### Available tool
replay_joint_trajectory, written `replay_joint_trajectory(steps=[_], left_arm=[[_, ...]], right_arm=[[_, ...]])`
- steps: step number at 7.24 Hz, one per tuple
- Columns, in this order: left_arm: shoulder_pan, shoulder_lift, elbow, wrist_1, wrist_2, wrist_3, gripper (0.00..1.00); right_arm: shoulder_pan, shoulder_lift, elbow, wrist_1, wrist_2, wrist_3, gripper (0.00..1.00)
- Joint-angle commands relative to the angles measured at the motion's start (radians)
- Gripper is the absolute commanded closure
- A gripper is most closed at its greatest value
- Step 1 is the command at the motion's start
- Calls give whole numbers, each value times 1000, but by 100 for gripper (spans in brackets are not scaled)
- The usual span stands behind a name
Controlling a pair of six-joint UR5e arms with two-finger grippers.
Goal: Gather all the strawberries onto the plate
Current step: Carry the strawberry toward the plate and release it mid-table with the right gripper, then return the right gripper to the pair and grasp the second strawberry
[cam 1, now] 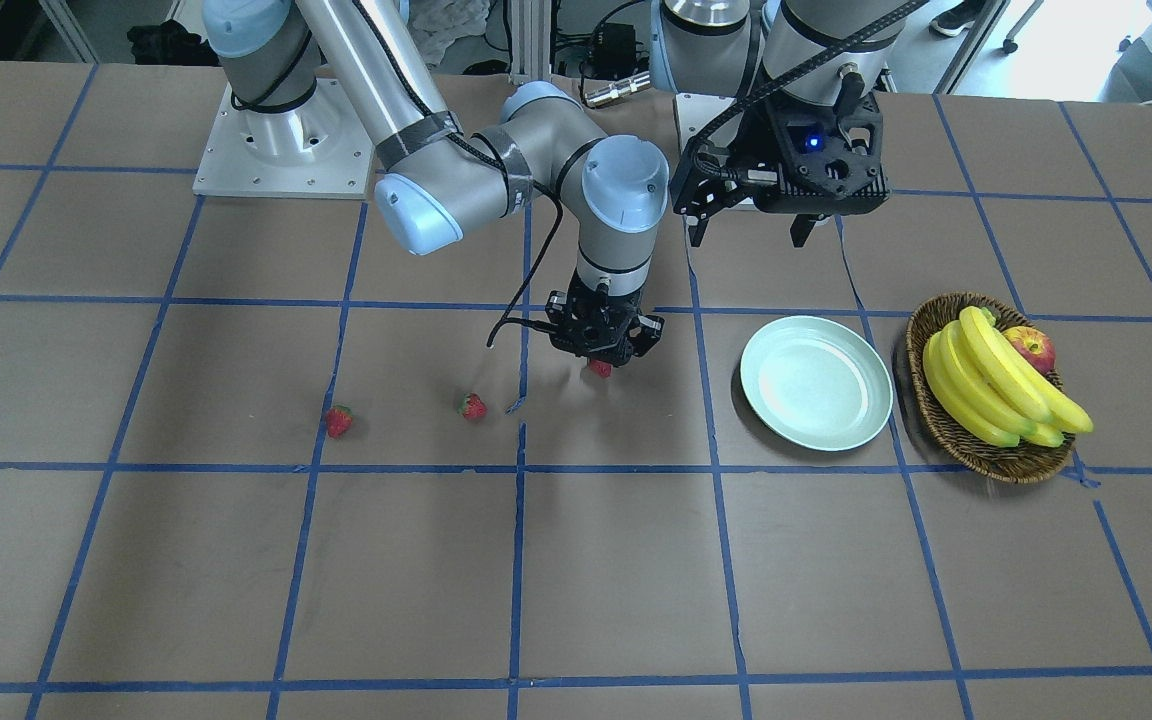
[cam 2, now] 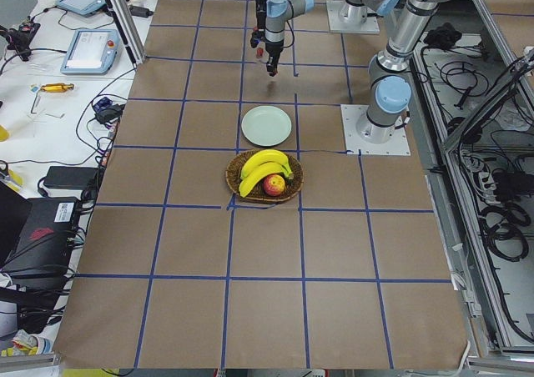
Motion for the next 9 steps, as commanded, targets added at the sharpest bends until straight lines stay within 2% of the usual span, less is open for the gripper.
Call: replay_joint_trajectory(steps=[1,2,3,4,5,6,7,9], left_arm=[[0,0,0,0,0,2,0],[0,0,0,0,0,2,0],[0,0,0,0,0,1,0],[0,-1,-2,0,0,1,0],[0,-3,0,0,-2,-1,0],[0,-3,-2,0,-2,-2,0],[0,-3,-2,0,-3,-2,0],[0,-1,-2,0,0,2,0]], right_arm=[[-95,-102,3,135,-6,-104,0],[-218,-154,13,165,-6,-214,0],[-352,-167,22,166,-17,-225,0],[-443,-161,49,162,-21,-223,0],[-501,-149,115,154,-21,-240,0],[-522,-153,179,145,-11,-234,0],[-525,-144,218,80,-24,-238,0],[-557,-121,221,67,-49,-239,0]])
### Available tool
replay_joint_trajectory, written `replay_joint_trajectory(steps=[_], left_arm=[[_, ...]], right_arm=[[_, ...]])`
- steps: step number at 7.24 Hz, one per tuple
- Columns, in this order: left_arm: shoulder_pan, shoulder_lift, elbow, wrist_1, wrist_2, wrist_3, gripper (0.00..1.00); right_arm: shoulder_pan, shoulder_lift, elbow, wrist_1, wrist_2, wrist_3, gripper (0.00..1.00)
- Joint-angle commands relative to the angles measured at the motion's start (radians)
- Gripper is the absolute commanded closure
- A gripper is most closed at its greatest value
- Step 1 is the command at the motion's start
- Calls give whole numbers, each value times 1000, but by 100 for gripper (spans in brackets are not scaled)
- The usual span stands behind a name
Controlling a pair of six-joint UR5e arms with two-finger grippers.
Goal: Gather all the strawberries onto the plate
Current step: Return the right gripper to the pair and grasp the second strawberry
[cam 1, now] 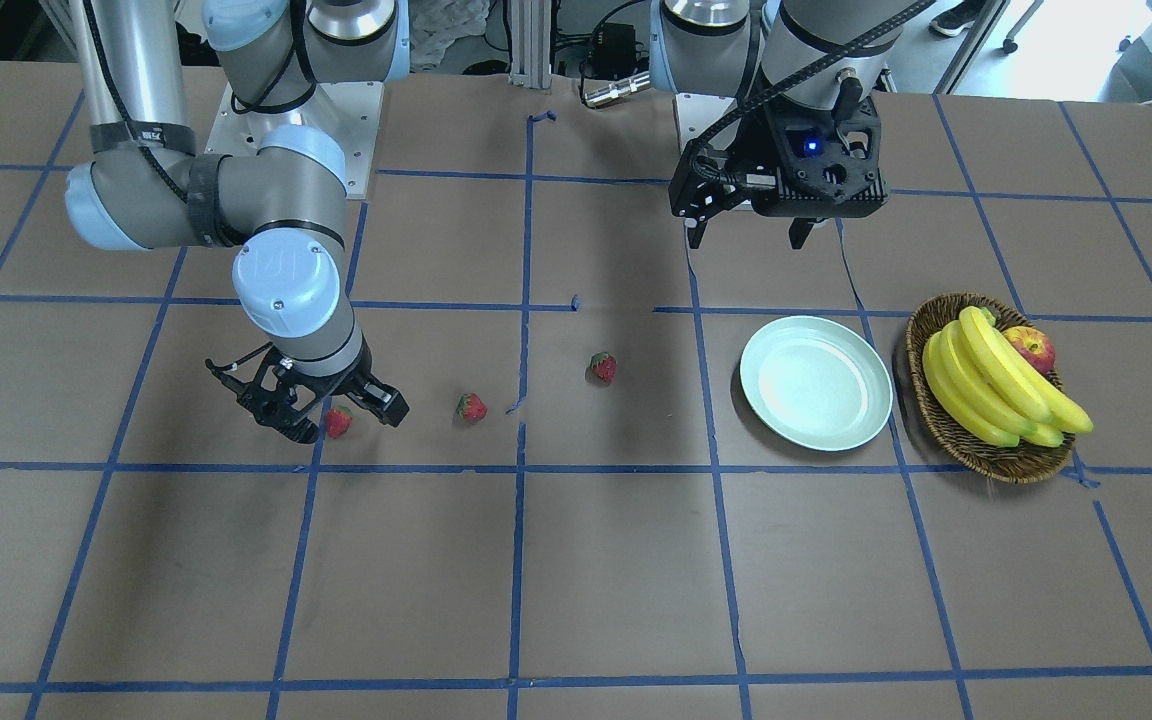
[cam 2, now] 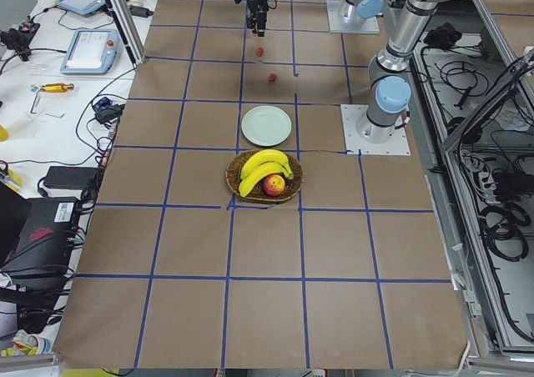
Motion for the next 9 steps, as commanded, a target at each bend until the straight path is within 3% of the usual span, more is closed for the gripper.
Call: replay_joint_trajectory(steps=[1,2,3,4,5,6,8,9], left_arm=[[0,-3,0,0,2,-2,0],[0,-1,1,0,2,0,0],[0,-1,0,0,2,0,0],[0,-1,0,0,0,-2,0],[0,-3,0,0,0,-2,0],[0,-1,0,0,0,0,0],[0,-1,0,0,0,0,0],[0,-1,0,0,0,0,0]], right_arm=[[-45,18,7,-18,-3,1,0],[-47,20,15,-42,-5,1,4],[-46,27,15,-50,-5,1,20],[-47,34,16,-56,0,2,49],[-46,34,18,-59,7,2,87],[-46,29,12,-59,10,4,100],[-32,20,-22,-73,78,4,100],[55,20,-57,-100,96,-5,100]])
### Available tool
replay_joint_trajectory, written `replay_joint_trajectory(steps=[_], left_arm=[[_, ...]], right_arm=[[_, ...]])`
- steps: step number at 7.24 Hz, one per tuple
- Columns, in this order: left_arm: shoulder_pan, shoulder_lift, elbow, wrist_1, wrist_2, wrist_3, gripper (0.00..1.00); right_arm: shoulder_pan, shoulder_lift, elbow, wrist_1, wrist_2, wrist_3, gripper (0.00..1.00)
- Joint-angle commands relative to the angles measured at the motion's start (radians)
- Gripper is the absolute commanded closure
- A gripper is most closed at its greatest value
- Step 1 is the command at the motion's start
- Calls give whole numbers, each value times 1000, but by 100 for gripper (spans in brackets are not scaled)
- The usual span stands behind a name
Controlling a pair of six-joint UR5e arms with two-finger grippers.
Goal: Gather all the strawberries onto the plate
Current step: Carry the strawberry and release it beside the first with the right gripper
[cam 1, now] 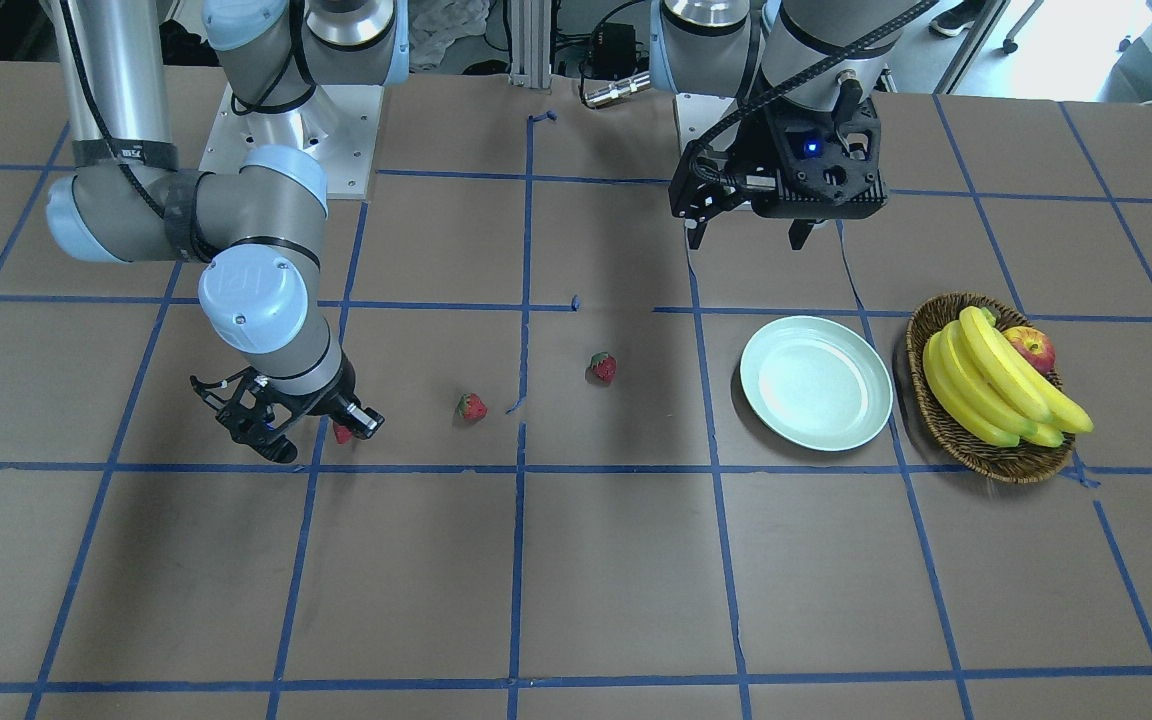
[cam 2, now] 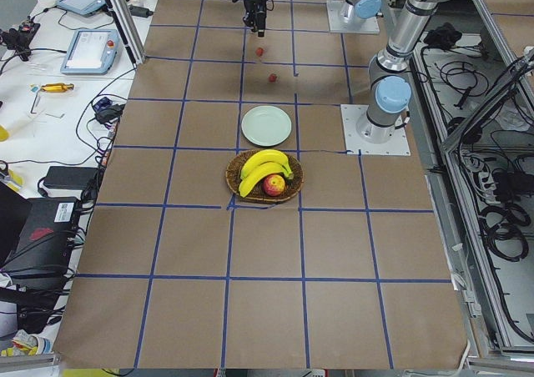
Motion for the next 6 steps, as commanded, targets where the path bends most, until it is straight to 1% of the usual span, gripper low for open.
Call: replay_joint_trajectory(steps=[1,2,3,4,5,6], left_arm=[[0,0,0,0,0,0,0],[0,-1,0,0,0,0,0],[0,0,-2,0,0,2,0],[0,0,-2,0,0,0,0],[0,0,-2,0,0,2,0],[0,0,-2,0,0,2,0]], right_arm=[[231,3,-76,-27,55,7,100],[339,13,-83,-36,61,46,100],[380,27,-87,-43,105,65,100],[382,56,-75,-67,134,65,100],[382,94,-75,-102,135,63,89],[382,95,-75,-104,123,62,1]])
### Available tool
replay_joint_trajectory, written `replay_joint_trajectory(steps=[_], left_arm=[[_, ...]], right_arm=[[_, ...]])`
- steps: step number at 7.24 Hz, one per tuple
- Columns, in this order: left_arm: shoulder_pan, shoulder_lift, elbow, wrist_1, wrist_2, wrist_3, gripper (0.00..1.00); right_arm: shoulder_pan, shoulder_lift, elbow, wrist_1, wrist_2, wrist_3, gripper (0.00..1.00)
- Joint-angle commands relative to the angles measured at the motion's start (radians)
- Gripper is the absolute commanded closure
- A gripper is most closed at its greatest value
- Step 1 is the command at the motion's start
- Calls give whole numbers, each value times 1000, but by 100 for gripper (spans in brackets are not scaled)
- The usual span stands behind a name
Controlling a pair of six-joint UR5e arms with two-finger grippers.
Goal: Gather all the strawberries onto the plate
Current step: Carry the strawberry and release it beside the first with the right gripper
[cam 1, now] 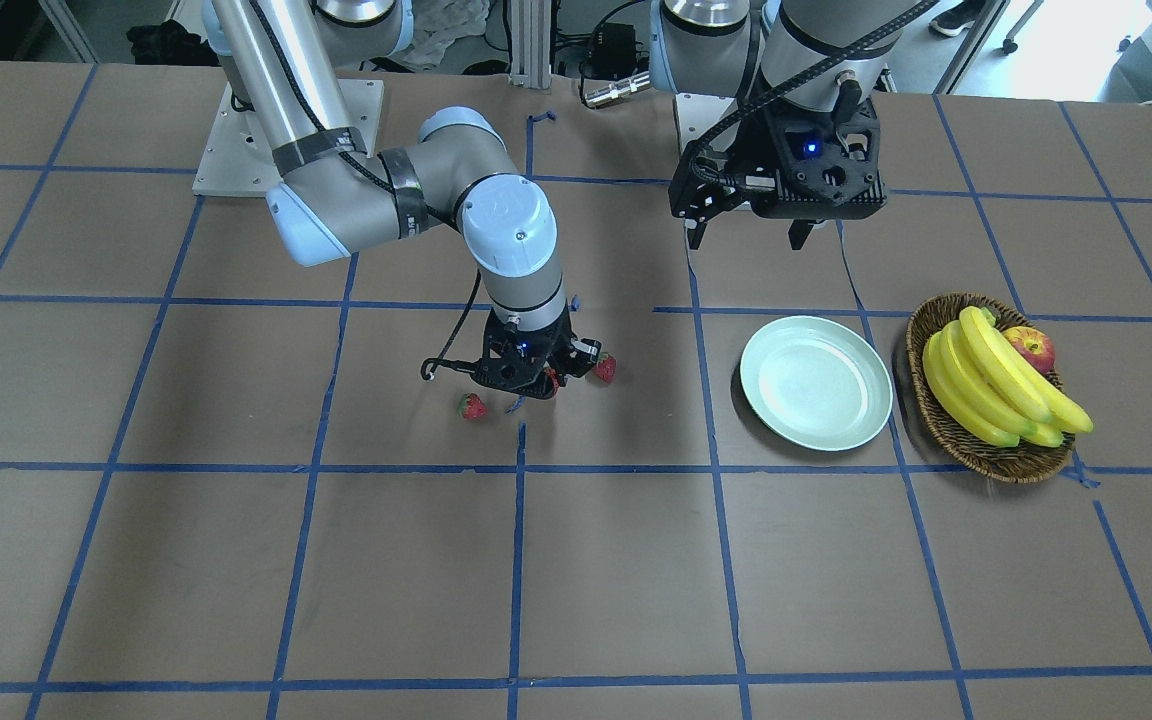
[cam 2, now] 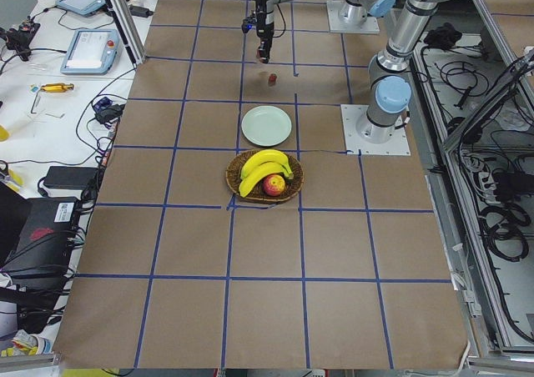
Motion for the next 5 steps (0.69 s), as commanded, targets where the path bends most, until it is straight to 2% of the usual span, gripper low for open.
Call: replay_joint_trajectory(steps=[1,2,3,4,5], left_arm=[[0,2,0,0,0,2,0],[0,2,1,0,2,3,0],[0,2,0,0,2,4,0],[0,2,0,0,2,5,0],[0,2,0,0,0,4,0]], right_arm=[[4,15,0,-16,7,0,0],[4,9,1,-7,-9,-3,0],[1,-26,-2,1,-76,-3,0],[-21,-63,-3,91,-192,-17,0],[-69,-65,1,124,-248,-14,0]])
